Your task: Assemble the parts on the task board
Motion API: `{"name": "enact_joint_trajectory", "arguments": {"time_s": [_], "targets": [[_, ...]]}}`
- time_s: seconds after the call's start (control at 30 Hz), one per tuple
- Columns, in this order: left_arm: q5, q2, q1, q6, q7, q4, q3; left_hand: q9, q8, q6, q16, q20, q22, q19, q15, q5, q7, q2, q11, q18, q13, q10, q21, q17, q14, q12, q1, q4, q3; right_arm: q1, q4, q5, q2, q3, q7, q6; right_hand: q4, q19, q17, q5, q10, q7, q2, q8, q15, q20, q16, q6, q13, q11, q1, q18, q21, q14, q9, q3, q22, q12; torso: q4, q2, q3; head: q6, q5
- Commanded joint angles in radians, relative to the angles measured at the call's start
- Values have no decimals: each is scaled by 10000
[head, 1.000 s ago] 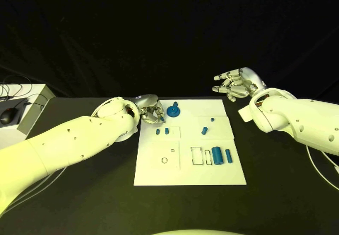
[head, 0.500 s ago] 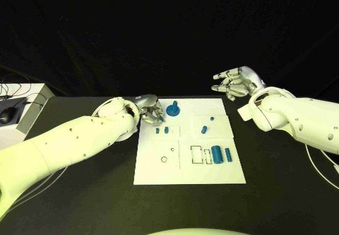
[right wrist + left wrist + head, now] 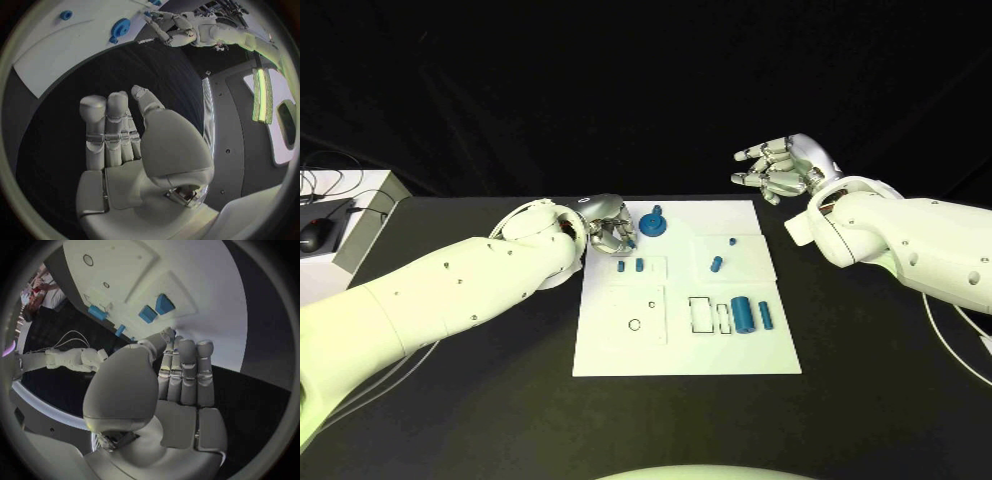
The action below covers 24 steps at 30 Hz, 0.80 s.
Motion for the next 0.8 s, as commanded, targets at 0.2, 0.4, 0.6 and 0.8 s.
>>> {"name": "enact_joint_trajectory", "arguments": {"time_s": [0.2, 0.4, 0.6, 0.8], "targets": [[17, 81, -1, 230, 77, -17, -57, 14, -37, -17, -66, 69, 10, -5, 34, 11, 28, -47, -17, 177, 9, -48, -68, 9, 2, 4, -21, 42, -8, -3, 17, -51, 5, 4, 120, 34, -34, 542, 10, 41, 2, 73, -44, -46, 13, -85, -42, 4, -6, -83, -33, 73, -57, 79, -14, 13, 739, 21, -3, 4, 5, 16, -4], [19, 142, -2, 216, 84, -56, -106, 14, -36, -7, -63, 67, 18, -14, 34, 11, 31, -29, -17, 177, 10, -42, -78, 23, -5, 4, -3, 44, -16, -3, 23, -51, 1, 4, 121, 34, -34, 542, 10, 41, 2, 73, -44, -46, 13, -85, -42, 4, -6, -83, -33, 73, -57, 79, -14, 13, 739, 21, -9, 18, -6, 18, -20], [-1, 213, -2, 244, 66, -133, -139, 14, -36, -7, -63, 67, 18, -14, 34, 11, 31, -29, -17, 177, 10, -42, -78, 23, -5, 4, -3, 44, -16, -3, 35, -51, -5, 4, 122, 37, -34, 542, 10, 41, 2, 73, -44, -46, 13, -85, -42, 4, -6, -83, -33, 73, -57, 79, -14, 13, 739, 21, -3, 11, 4, 5, -44], [-58, 285, -2, 272, 46, -248, -182, 13, -37, -9, -62, 68, 26, -19, 32, 10, 29, -21, -18, 182, 10, -41, -85, 34, -11, 3, 11, 36, -16, -3, 50, -51, -19, 4, 122, 35, -34, 542, 10, 41, 2, 73, -44, -46, 13, -85, -42, 4, -6, -83, -33, 73, -57, 79, -14, 13, 739, 21, -1, 10, -1, -7, -53]]}}
